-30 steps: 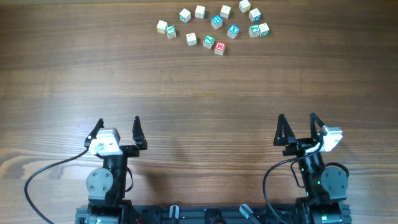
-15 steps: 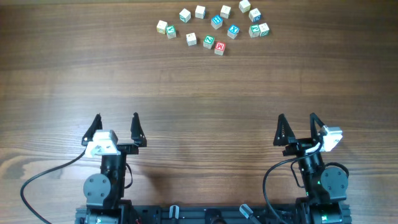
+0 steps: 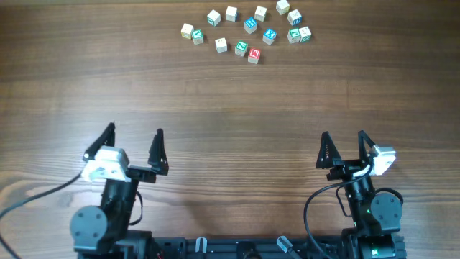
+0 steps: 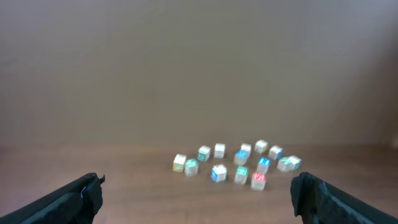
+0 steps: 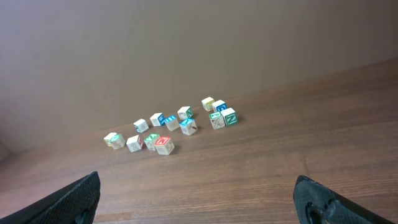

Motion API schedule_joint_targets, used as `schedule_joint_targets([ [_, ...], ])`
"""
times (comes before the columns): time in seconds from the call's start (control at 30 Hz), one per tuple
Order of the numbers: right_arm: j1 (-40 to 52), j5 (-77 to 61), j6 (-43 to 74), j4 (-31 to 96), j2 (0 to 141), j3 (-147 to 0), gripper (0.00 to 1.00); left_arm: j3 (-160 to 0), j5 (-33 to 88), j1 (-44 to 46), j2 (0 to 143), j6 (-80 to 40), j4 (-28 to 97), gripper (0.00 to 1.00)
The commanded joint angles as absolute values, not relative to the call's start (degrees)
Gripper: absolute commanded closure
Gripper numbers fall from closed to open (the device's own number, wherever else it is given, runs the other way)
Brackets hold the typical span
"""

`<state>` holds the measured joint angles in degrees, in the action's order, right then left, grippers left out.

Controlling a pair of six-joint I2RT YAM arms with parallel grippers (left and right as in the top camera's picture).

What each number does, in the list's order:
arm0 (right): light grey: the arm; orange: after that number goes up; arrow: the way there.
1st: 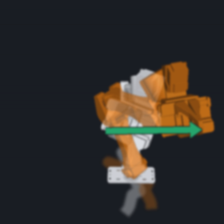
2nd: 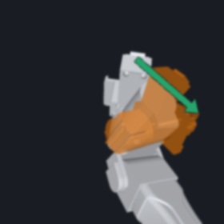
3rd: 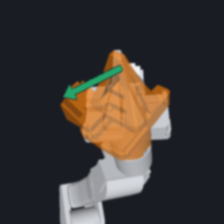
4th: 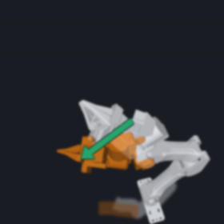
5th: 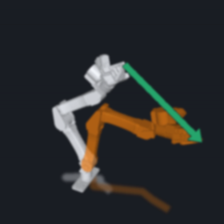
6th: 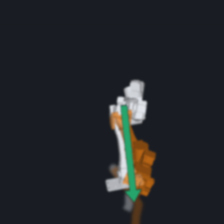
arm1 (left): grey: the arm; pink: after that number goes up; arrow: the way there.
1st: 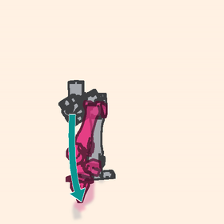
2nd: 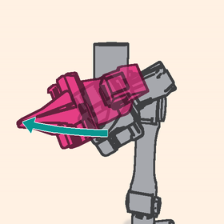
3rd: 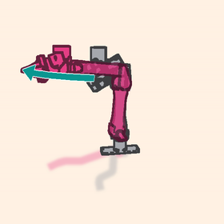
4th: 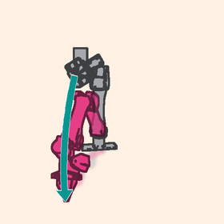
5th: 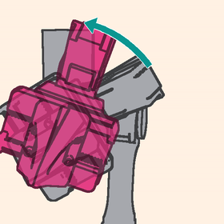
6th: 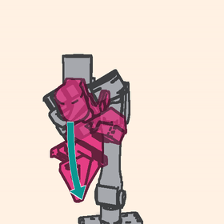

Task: Form a horizontal line
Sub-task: 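Reach the left gripper to the block cluster and grasp a white block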

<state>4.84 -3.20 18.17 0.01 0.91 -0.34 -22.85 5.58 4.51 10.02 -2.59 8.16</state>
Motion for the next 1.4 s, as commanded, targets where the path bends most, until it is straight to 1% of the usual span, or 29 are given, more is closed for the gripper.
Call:
schedule_joint_targets([
  [0.0, 5.1, -3.0, 18.4, -0.1, 1.0, -0.3, 0.0, -33.5, 8.5, 4.8, 19.6, -1.9, 11.2, 0.0],
  [0.2, 5.1, -3.0, 18.4, -0.1, 1.0, -0.3, 0.0, -55.4, 15.1, 4.8, 39.7, -1.9, 22.4, 0.0],
  [0.27, 5.1, -3.0, 18.4, -0.1, 1.0, -0.3, 0.0, -62.6, 15.6, 4.8, 46.2, -1.9, 26.8, 0.0],
  [0.3, 5.1, -3.0, 18.4, -0.1, 1.0, -0.3, 0.0, -68.6, 15.7, 4.8, 51.9, -1.9, 30.7, 0.0],
  [0.53, 5.1, -3.0, 18.4, -0.1, 1.0, -0.3, 0.0, -92.6, 19.1, 4.8, 74.3, -2.0, 47.9, 0.0],
  [0.63, 5.1, -3.0, 18.4, -0.1, 1.0, -0.3, 0.0, -100.7, 19.3, 5.9, 82.4, -1.9, 51.8, 0.0],
  [0.73, 5.1, -3.0, 18.4, -0.1, 1.0, -0.3, 0.0, -105.5, 19.0, 7.9, 88.5, -1.9, 51.1, 0.0],
  [0.93, 5.1, -3.0, 18.4, -0.1, 1.0, -0.3, 0.0, -106.1, 17.2, 11.7, 97.1, -1.9, 43.3, 0.0],
  [1.1, 5.1, -3.0, 18.4, -0.1, 1.0, -0.3, 0.0, -106.1, 17.3, 14.1, 106.7, -1.9, 32.8, 0.0],
  [1.2, 5.1, -3.0, 18.4, -0.1, 1.0, -0.3, 0.0, -106.1, 17.2, 15.2, 111.1, -1.9, 33.4, 0.0],
  [1.37, 5.1, -3.0, 18.4, -0.1, 1.0, -0.3, 0.0, -106.1, 16.7, 15.3, 117.3, -2.2, 27.6, 0.0],
])
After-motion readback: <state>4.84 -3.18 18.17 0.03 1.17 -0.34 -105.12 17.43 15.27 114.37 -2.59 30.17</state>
